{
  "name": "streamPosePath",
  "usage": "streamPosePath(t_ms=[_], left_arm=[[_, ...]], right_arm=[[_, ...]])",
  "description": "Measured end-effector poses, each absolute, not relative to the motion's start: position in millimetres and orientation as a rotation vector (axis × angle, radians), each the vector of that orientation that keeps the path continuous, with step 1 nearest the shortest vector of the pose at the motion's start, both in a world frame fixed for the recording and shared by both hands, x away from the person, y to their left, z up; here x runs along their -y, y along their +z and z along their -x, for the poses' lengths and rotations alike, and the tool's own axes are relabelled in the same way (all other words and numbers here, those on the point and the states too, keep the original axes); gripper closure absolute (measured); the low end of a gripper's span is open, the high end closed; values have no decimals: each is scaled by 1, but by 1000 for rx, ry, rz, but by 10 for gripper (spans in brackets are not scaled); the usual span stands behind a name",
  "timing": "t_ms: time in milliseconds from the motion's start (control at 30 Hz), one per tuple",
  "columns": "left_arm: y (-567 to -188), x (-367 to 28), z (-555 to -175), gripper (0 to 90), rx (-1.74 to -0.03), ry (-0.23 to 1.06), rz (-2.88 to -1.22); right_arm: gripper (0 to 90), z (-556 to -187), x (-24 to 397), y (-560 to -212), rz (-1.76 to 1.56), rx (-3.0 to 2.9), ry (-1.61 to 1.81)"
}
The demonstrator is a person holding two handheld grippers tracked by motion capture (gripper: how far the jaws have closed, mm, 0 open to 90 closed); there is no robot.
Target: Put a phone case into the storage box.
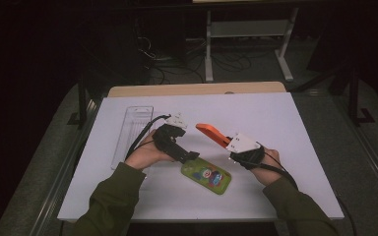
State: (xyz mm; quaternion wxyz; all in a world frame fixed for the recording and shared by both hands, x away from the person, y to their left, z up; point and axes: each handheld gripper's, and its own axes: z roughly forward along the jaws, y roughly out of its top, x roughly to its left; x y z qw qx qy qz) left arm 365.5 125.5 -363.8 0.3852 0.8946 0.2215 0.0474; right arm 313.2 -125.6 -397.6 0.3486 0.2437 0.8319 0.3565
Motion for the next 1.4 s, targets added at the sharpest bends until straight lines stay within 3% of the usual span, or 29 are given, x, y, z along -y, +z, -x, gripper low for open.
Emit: streamPosePath(t_ms=[667,1400], left_arm=[[-364,-125,-367,1,-582,141,-2285],[-358,-115,-376,0,-722,131,-2028]], right_arm=[[822,-331,144,-395,-1076,-2209,1173],[822,-329,140,-394,-1162,-2167,1207]])
